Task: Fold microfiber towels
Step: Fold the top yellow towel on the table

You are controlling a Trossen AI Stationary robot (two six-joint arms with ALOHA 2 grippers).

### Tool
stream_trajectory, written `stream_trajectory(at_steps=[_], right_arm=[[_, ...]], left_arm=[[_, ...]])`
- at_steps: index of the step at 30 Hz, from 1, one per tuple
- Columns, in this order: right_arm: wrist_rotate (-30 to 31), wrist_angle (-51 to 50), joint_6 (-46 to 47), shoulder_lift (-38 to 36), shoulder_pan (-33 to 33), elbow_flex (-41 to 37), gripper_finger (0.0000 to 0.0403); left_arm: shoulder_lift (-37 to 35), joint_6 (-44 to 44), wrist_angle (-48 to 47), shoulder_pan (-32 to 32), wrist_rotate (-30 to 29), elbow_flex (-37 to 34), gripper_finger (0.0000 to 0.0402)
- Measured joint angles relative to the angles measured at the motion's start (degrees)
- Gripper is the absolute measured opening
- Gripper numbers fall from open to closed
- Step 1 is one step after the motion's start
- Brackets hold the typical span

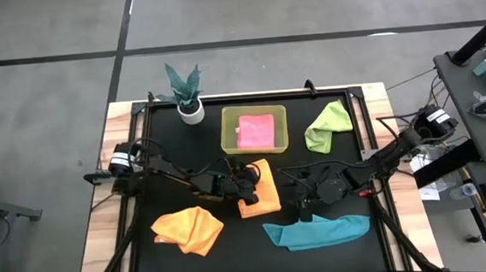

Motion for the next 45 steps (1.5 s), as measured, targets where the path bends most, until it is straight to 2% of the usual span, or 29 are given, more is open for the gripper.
stream_trajectory(at_steps=[4,8,12,16,22,31,34,36,39,42,45], right_arm=[[0.0,-0.02,-0.07,0.0,0.0,0.0,0.0199],[-0.02,-0.04,-2.03,0.0,0.0,-0.07,0.0199],[-0.02,-0.24,-5.99,0.0,-0.04,0.31,0.0199],[-0.11,0.0,-9.69,-0.24,-0.53,0.96,0.0199],[-0.06,-0.1,-9.55,-0.12,-1.07,0.9,0.0199],[-0.1,-0.2,-8.58,-0.09,-1.01,0.49,0.0199],[-0.11,-0.2,-8.57,-0.09,-1.01,0.33,0.0199],[-0.11,-0.13,-8.54,-0.09,-1.01,0.33,0.0199],[-0.11,-0.15,-8.27,-0.09,-1.01,0.33,0.0199],[-0.1,-0.11,-8.15,-0.09,-1.01,0.25,0.0199],[-0.1,-0.16,-7.93,-0.07,-1.01,0.13,0.0199]], left_arm=[[-2.2,-0.07,-2.7,0.0,1.02,0.0,0.0143],[-4.5,0.18,-2.74,-0.02,10.61,-0.02,0.0141],[-4.63,-0.52,-2.46,-0.17,15.89,0.15,0.0149],[-3.35,-3.02,-0.97,-0.15,14.69,0.11,0.0184],[-0.75,-4.49,2.25,-0.11,11.96,0.28,0.0234],[-0.61,-4.32,1.85,0.09,5.7,0.15,0.022],[-0.69,-4.3,-2.22,0.19,-0.27,0.15,0.0211],[-1.59,-4.35,-4.53,0.34,-2.04,0.13,0.0206],[-3.82,-3.74,-3.3,0.37,0.52,0.19,0.0203],[-4.61,0.68,-1.92,-0.17,9.29,0.26,0.0203],[-4.36,1.32,-0.72,-0.54,11.16,0.24,0.0204]])
